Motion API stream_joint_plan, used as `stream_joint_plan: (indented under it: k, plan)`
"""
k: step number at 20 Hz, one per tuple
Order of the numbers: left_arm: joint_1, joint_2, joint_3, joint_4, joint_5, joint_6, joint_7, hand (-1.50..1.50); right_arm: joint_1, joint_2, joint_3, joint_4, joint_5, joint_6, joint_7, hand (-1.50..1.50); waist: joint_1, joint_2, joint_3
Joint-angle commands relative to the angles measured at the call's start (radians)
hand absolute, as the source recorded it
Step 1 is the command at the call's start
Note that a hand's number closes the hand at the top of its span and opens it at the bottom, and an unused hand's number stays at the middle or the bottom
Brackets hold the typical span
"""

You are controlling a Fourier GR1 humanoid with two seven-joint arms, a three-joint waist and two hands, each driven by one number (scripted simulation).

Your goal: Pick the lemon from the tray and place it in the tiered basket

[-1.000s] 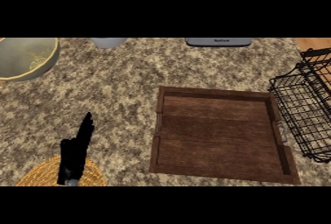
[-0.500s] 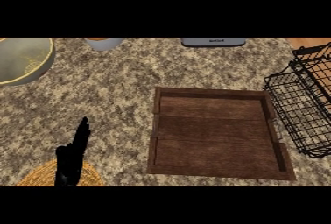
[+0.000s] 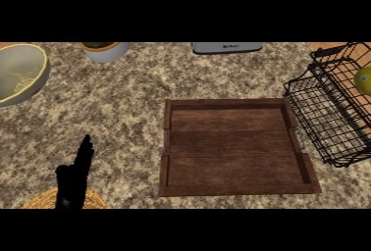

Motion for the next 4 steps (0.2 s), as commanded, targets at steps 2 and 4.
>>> stream_joint_plan:
  k: [2,4]
  plan:
    - [0.039,0.016,0.012,-0.014,0.009,-0.008,0.006,0.0,0.059,0.07,-0.032,-0.262,-0.241,0.109,0.044,-1.5,-0.026,-0.016,-0.001]
    - [0.032,-0.005,0.01,-0.019,0.005,0.017,0.017,0.0,0.068,0.069,-0.029,-0.247,-0.256,0.119,0.019,-1.5,-0.052,-0.025,-0.001]
